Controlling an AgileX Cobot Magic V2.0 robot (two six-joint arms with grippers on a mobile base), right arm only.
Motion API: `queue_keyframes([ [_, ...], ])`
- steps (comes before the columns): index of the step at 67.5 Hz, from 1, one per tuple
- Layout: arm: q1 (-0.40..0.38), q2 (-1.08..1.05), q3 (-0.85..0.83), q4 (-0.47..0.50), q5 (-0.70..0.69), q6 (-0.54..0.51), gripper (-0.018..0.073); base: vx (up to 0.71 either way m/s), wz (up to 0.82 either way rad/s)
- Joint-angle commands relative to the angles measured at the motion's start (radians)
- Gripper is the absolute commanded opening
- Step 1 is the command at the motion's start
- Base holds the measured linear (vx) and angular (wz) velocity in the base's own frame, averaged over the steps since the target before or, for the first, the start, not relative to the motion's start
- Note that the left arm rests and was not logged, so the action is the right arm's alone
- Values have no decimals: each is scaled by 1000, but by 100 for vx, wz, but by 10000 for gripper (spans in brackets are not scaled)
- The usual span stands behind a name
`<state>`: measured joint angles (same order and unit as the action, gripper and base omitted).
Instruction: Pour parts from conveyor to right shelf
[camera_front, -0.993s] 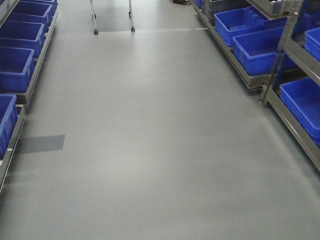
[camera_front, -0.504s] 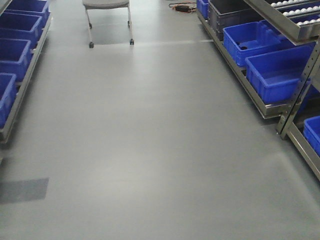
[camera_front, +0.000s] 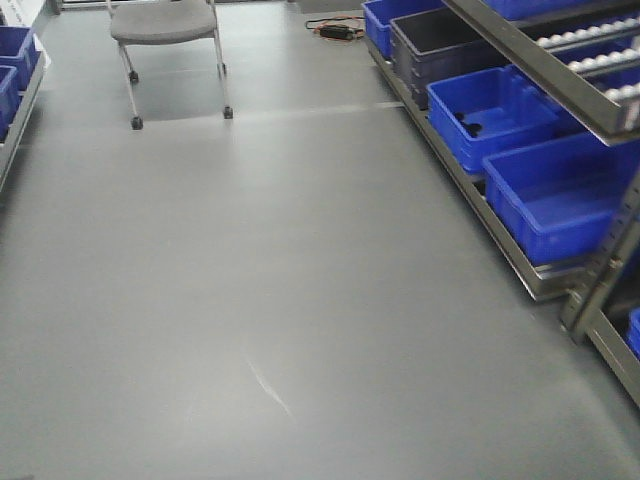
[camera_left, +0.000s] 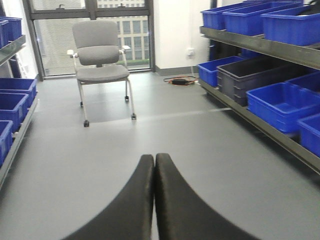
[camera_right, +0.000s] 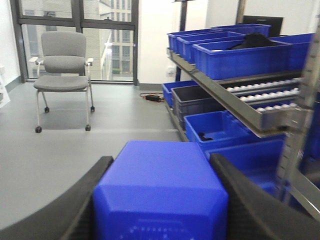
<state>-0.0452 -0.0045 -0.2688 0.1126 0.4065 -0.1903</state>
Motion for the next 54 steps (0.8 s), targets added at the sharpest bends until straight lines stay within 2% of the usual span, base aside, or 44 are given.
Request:
queue_keyframes([
  [1, -5, 14, -27, -1, -76, -8, -6, 54, 22],
  [22, -5, 14, -27, -1, -76, -8, -6, 43, 54],
  [54, -5, 14, -27, -2, -76, -8, -6, 28, 99],
])
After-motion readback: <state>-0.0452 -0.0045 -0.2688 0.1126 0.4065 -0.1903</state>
